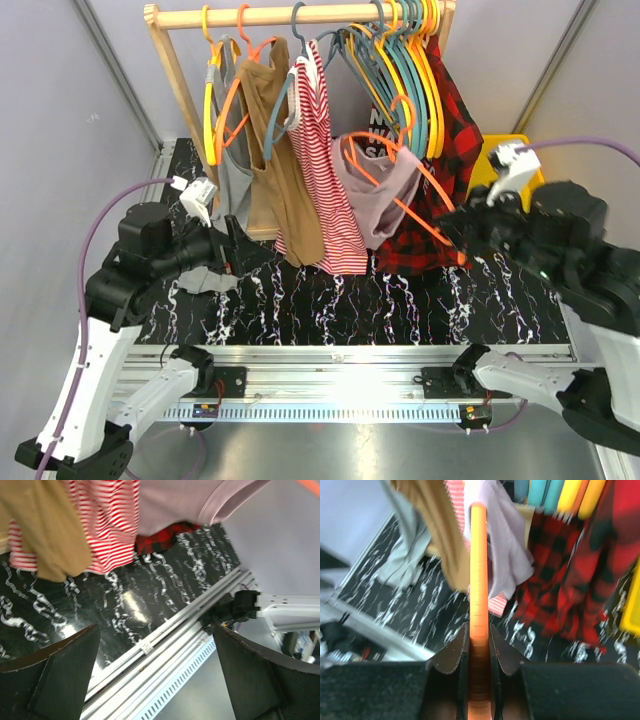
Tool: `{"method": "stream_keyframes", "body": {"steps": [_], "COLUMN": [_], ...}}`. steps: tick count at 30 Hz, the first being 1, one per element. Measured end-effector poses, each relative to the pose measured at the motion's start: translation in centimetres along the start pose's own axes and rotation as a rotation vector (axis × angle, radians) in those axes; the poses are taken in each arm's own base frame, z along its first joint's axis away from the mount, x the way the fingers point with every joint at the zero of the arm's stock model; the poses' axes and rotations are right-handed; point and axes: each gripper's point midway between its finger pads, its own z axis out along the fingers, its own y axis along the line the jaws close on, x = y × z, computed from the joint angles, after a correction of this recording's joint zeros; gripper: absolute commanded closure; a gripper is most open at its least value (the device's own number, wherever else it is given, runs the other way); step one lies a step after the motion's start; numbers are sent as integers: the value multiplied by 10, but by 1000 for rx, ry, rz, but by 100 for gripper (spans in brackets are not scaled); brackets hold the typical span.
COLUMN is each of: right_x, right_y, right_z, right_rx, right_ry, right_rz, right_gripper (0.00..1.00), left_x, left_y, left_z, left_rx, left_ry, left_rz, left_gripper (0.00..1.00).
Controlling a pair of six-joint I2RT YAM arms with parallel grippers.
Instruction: Remove the tank top from the hanger
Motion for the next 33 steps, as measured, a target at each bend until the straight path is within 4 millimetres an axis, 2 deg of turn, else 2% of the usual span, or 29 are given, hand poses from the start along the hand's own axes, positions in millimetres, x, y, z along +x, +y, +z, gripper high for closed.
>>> {"method": "stream_keyframes", "body": {"steps": [4,10,14,19,22,26,29,33], "right_x": [21,55,59,65,71,91,108,109], "right_y": [3,9,14,26,37,56,67,79], "right_z": [-46,-115,-138,-161,-163,-142,-126,-124], "right_rx": [-81,-233,-297,-402,-460,-530,-562,-627], "right_ry": [20,10,-16,-19,36,203,329,377], "right_rz": [58,142,168,179,173,174,187,192], "right_gripper": [100,100,100,100,100,100,100,100], "left_x": [-19,-56,-62,-60,-64,-73,-60,-38], "left_y": [-29,-87,-111,-130,-135,-136,-142,-144], "left_z": [-8,-18,-11,8,15,15,4,-4], "left_rx": [95,272,347,394,379,329,383,467], "left_ry": [-22,-40,-1,77,99,59,72,131], "left_rz": [27,130,172,212,270,419,495,535], "left_gripper": [1,1,1,1,1,1,1,1]}}
